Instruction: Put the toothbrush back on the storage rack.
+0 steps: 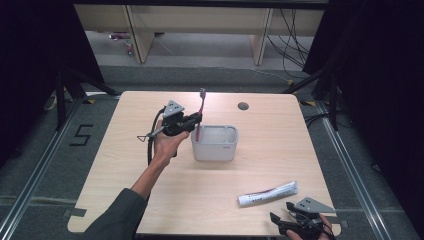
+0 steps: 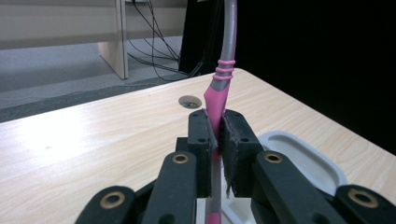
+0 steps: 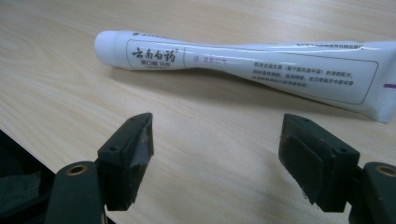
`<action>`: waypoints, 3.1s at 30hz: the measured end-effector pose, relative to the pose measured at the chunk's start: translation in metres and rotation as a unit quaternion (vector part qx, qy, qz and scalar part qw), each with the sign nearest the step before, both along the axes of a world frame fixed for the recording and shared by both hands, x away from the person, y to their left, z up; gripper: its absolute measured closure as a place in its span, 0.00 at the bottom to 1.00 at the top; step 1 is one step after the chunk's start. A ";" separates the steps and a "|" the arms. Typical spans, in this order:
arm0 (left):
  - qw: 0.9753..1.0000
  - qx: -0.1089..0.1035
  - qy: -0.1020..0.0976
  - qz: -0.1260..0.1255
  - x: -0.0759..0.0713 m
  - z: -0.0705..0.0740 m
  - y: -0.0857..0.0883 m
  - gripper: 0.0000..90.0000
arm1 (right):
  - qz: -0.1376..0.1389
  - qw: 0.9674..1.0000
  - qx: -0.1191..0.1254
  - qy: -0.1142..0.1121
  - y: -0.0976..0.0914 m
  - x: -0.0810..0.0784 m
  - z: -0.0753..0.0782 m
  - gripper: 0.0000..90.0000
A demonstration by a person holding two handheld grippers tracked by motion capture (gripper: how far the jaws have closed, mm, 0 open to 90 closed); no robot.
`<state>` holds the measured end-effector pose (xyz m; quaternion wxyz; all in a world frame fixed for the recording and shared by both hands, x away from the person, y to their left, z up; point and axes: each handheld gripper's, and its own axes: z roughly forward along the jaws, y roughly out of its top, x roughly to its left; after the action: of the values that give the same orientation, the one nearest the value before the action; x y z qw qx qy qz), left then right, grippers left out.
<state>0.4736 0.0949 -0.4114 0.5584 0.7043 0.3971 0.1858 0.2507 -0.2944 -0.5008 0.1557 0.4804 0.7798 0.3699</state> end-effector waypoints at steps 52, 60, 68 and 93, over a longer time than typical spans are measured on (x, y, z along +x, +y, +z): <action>0.997 0.070 0.010 0.009 -0.011 -0.022 0.002 0.76 | 0.006 1.000 0.007 0.005 0.002 0.000 -0.001 0.30; 0.997 0.072 -0.003 0.016 -0.019 -0.008 0.011 0.62 | 0.006 1.000 0.002 -0.003 0.001 0.001 -0.001 0.30; 0.997 0.071 0.004 0.024 -0.043 0.008 0.031 0.48 | 0.006 1.000 0.005 0.006 0.002 0.000 0.000 0.30; 0.993 0.074 0.082 -0.049 -0.132 -0.036 0.096 0.35 | 0.008 1.000 -0.001 -0.011 0.003 -0.001 0.002 0.39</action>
<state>0.3414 0.1912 -0.4470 0.4790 0.7752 0.3914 0.1285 0.2499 -0.2919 -0.4989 0.1618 0.4701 0.7824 0.3750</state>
